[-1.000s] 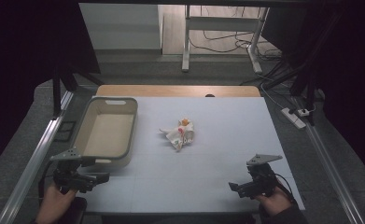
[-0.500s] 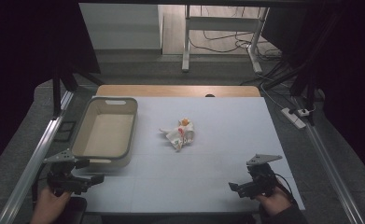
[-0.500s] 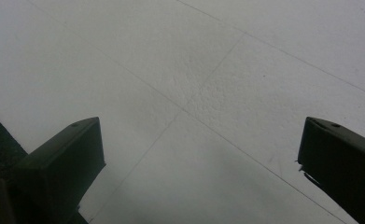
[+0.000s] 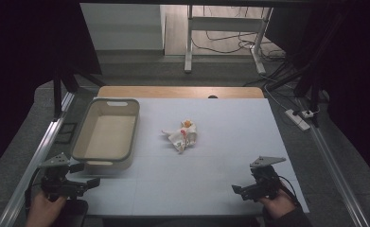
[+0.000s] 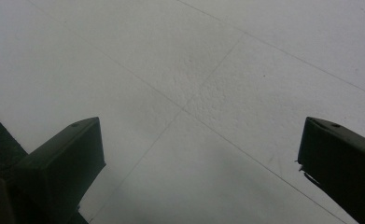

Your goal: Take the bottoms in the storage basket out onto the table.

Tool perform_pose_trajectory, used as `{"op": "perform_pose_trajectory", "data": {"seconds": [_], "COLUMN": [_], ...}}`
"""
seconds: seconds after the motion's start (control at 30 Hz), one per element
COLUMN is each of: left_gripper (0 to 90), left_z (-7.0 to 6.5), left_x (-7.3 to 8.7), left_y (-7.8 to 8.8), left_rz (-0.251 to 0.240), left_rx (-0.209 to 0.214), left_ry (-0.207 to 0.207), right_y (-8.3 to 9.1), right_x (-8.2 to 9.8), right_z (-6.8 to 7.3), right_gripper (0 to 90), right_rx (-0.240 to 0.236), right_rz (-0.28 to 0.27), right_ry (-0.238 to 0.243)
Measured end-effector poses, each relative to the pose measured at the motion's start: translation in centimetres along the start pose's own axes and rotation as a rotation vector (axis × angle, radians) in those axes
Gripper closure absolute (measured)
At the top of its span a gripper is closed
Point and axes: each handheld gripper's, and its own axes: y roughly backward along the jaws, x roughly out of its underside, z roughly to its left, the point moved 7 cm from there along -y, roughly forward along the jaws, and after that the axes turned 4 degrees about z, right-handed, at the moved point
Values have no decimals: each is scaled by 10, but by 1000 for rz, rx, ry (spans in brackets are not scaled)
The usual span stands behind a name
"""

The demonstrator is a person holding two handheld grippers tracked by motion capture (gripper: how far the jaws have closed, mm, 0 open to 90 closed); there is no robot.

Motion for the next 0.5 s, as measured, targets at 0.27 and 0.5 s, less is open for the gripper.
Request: {"op": "perform_pose_trajectory", "data": {"seconds": [0.27, 0.5], "left_gripper": [0, 0], "left_z": [2, -1], "left_x": [5, 12], "left_y": [3, 3], "left_rz": [20, 66], "left_rx": [-17, -37], "left_ry": [2, -19], "right_y": [0, 0], "right_x": [0, 0], "right_z": [0, 0], "right_gripper": [2, 2], "right_rx": [2, 4], "right_rz": [1, 2], "right_ry": [0, -1]}}
